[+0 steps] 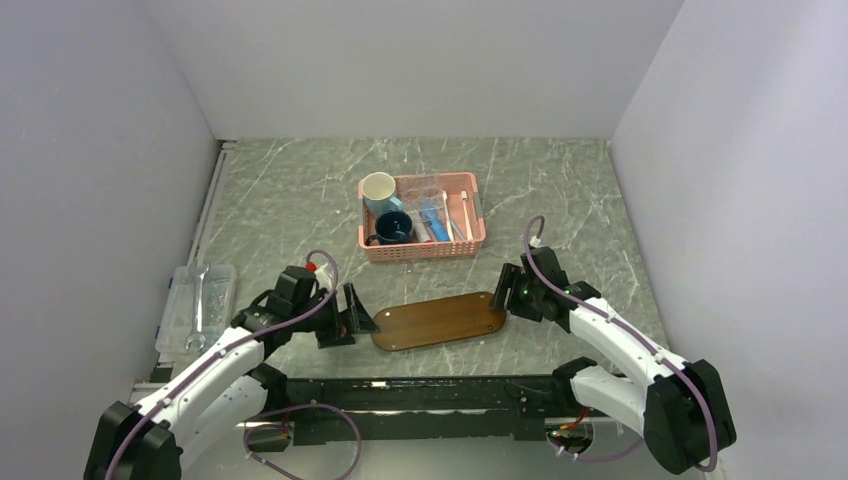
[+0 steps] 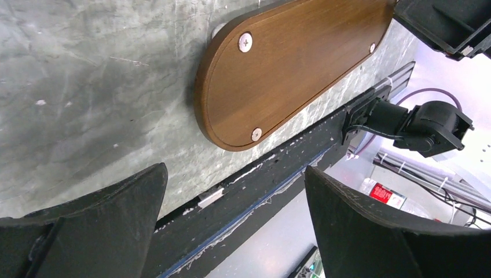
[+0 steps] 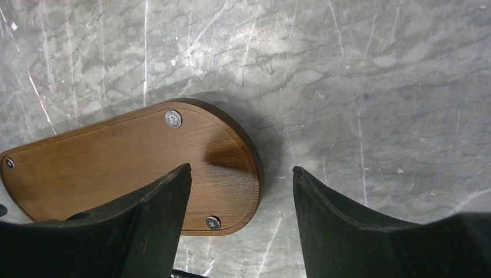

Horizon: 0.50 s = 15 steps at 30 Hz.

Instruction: Prepare toiletry sets of a toothbrush and toothpaste on the tray

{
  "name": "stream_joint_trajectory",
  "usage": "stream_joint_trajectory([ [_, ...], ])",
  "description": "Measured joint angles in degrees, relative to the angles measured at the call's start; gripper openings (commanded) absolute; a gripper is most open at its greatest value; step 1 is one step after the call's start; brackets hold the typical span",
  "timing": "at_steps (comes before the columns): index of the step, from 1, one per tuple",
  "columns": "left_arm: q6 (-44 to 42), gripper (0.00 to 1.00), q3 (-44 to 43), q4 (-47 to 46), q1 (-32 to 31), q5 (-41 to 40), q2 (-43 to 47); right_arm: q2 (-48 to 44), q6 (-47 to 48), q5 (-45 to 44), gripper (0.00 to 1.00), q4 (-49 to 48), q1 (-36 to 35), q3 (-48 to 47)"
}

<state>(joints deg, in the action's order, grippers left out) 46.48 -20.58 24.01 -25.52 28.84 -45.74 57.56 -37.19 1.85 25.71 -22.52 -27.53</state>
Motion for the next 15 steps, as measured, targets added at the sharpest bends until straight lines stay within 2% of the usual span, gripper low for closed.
stream_joint_trajectory([
  [15,5.53,0.90,1.64,-10.08,-2.78,0.33,-8.90,-0.31,-2.34,3.85,0.65,-2.34,-1.36,2.91],
])
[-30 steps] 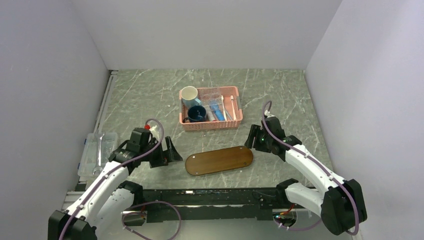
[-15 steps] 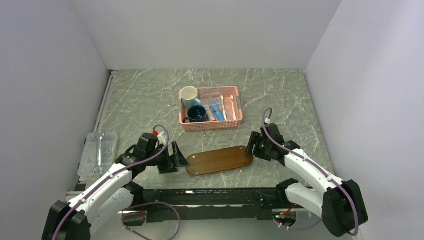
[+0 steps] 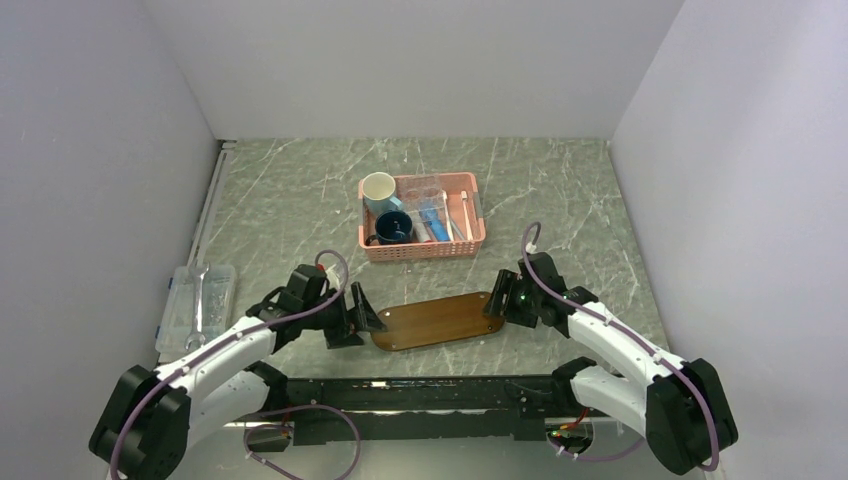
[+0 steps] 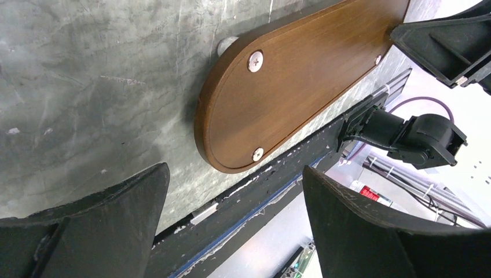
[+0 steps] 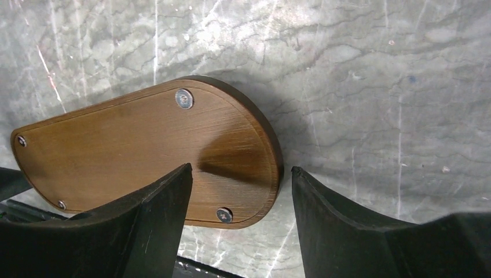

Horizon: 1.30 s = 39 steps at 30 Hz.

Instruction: Prepare toiletry sets of a toothbrush and toothpaste on the tray

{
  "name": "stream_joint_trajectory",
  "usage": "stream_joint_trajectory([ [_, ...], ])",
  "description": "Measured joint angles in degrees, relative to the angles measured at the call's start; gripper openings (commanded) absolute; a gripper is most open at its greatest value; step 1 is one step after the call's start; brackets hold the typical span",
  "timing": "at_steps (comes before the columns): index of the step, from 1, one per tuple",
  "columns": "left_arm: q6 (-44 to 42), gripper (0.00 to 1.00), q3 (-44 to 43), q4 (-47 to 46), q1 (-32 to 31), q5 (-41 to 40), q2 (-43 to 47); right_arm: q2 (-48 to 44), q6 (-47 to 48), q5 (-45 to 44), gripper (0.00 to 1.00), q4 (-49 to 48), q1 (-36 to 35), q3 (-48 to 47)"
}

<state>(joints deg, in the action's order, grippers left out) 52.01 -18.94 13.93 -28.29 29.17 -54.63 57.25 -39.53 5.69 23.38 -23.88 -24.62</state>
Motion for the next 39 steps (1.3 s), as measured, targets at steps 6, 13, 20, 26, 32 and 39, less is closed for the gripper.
stream_joint_trajectory([
  [6,0.85,0.87,0.00,-2.62,-0.04,0.13,-3.48,0.04,-0.85,0.87,0.60,-1.44,-0.90,0.00],
  [13,1.27,0.82,-0.04,-4.59,-0.04,0.11,-5.60,0.76,-2.16,1.03,0.51,-2.91,-2.51,0.00],
  [20,1.01,0.80,-1.22,-3.76,-0.02,-0.70,-7.08,1.27,-3.19,0.76,0.46,-3.58,-4.28,0.00],
  [26,-0.52,0.77,-3.85,-1.62,0.68,-2.34,-9.05,2.10,-3.74,-0.22,0.44,-3.78,-5.70,0.00],
  [32,-2.51,0.76,-6.10,-0.33,3.72,-2.49,-11.23,2.91,-4.98,-0.85,0.44,-4.70,-7.21,-0.02],
  [39,-5.27,0.76,-7.56,0.33,7.39,-1.86,-12.76,3.96,-6.12,-0.81,0.45,-5.92,-8.92,-0.17],
])
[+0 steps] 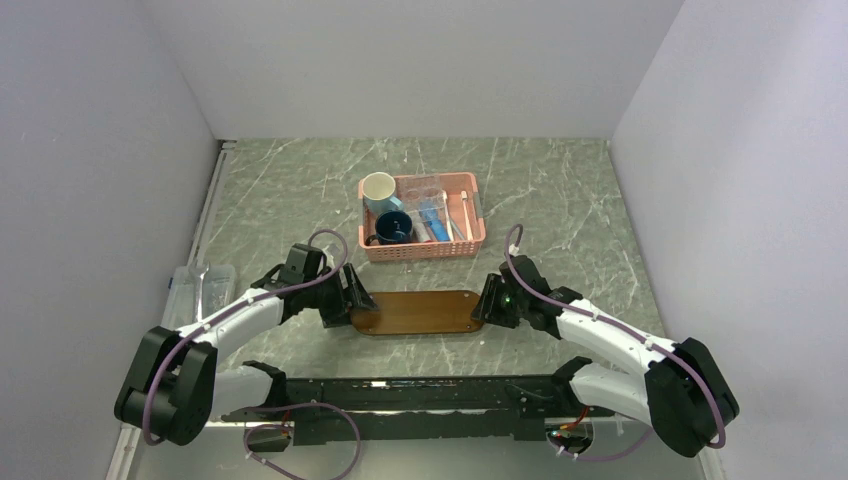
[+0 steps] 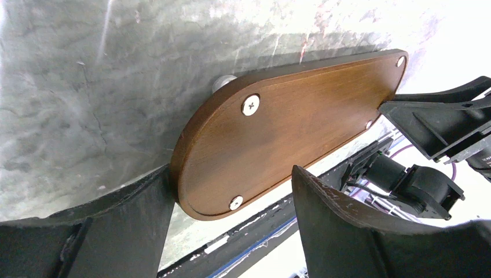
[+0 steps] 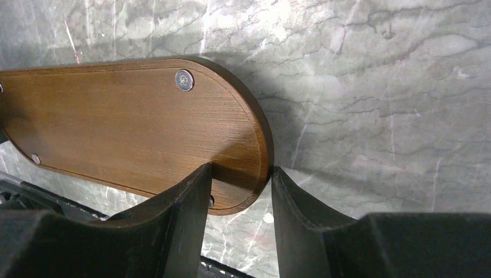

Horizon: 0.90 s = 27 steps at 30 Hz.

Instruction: Prepare toiletry sets of a toothbrush and toothpaste on the tray

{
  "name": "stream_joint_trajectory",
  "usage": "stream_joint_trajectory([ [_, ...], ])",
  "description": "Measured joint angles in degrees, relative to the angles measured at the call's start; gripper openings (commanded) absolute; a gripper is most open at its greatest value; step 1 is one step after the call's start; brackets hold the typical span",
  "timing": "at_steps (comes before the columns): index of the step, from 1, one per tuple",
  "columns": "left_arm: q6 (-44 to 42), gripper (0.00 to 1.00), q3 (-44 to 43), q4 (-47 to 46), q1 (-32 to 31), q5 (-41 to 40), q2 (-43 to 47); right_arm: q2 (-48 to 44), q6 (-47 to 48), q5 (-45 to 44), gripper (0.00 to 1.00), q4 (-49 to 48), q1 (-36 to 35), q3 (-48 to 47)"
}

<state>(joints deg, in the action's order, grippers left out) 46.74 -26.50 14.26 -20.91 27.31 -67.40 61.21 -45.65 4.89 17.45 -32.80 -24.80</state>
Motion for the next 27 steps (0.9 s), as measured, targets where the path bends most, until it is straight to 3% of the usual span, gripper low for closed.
stream_joint_trajectory([
  [7,-1.70,0.76,-0.42,-0.37,1.53,1.38,-3.23,1.27,-0.46,-0.68,0.48,0.02,-1.18,-0.98],
  [17,-3.23,0.89,-0.92,-0.46,1.60,1.49,-3.26,1.11,-0.04,-4.37,0.60,3.78,-1.53,-3.87],
  [27,-5.64,0.94,-6.47,7.76,1.73,-7.39,0.55,0.90,3.10,-10.25,0.61,10.62,-1.53,-12.72],
])
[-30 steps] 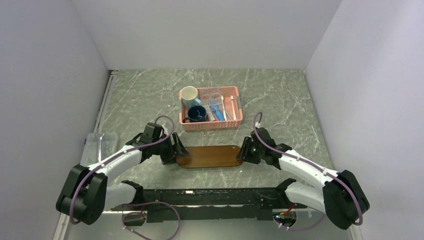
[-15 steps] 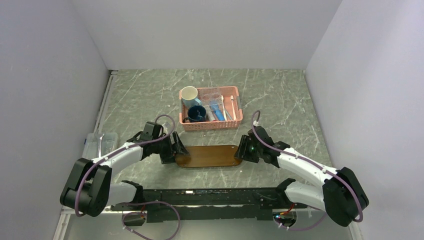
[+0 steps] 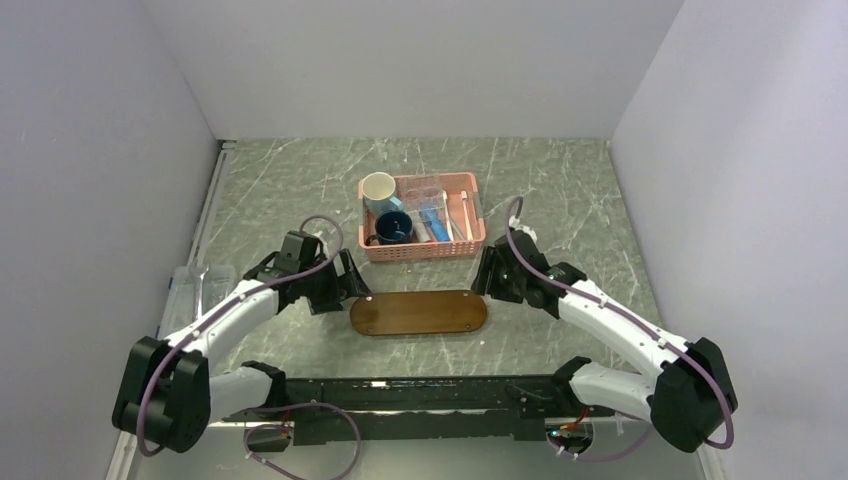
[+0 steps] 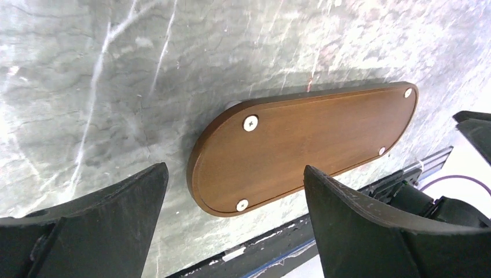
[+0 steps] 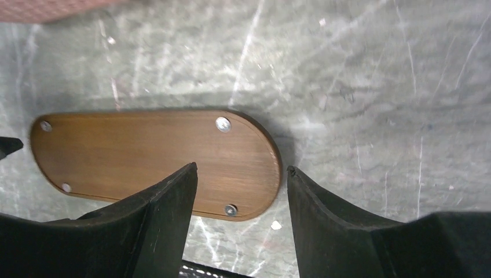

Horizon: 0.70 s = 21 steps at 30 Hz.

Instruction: Prepare toiletry sets of a toothbrush and toothpaste on the tray

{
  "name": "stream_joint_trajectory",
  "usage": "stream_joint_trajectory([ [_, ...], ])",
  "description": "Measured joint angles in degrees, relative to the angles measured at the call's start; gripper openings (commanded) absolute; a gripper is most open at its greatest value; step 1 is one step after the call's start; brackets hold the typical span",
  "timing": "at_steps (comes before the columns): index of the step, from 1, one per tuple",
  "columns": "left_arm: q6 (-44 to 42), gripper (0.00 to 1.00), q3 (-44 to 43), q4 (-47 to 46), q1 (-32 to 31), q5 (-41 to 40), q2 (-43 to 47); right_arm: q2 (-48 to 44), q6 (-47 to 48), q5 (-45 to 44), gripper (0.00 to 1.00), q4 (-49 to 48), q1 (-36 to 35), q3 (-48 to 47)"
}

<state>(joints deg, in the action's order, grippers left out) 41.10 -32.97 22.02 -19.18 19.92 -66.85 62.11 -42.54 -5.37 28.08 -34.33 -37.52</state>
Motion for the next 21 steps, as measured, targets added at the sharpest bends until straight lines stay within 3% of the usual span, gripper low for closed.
stream_joint_trajectory([
  [8,-2.93,0.97,-6.91,8.24,0.02,-3.80,6.01,6.10,4.72,-2.64,0.61,3.02,0.00,-14.29],
  [21,-14.58,0.99,-23.93,22.97,0.02,-7.28,15.43,22.08,12.72,-6.14,0.56,5.92,-0.02,-39.26],
])
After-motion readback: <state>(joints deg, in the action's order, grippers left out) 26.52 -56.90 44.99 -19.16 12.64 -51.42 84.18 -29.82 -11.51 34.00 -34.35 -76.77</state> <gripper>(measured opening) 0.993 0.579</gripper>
